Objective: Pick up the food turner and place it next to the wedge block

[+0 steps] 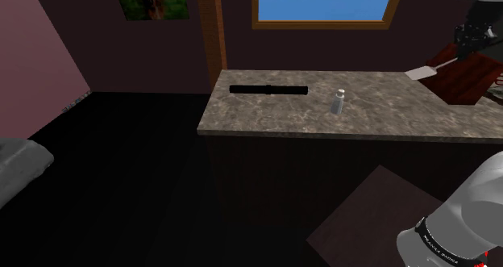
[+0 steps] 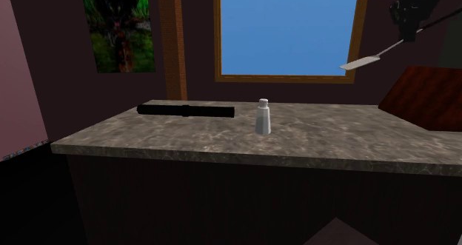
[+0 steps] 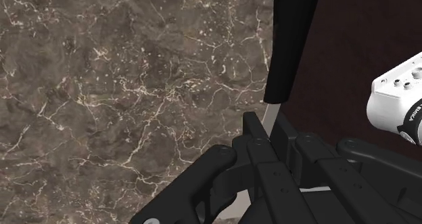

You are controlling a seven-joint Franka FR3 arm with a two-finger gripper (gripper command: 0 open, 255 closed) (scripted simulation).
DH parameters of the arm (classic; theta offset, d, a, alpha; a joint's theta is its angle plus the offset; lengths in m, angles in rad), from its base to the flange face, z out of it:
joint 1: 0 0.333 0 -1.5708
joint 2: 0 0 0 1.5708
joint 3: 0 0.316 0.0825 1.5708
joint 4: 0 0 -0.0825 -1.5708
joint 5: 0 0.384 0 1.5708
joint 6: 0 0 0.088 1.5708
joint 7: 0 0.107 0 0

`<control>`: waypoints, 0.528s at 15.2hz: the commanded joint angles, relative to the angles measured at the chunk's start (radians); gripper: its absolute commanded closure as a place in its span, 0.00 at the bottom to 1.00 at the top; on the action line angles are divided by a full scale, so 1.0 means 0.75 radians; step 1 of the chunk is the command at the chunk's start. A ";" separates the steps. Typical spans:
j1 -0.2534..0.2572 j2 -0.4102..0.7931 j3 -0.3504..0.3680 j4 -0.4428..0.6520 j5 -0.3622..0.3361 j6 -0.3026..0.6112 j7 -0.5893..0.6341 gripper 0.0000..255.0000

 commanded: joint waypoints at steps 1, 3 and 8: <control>-0.005 0.023 -0.063 0.035 -0.002 0.005 -0.074 1.00; -0.003 0.057 -0.136 0.077 0.006 0.013 -0.153 1.00; 0.031 0.197 -0.374 0.208 0.081 0.041 -0.379 1.00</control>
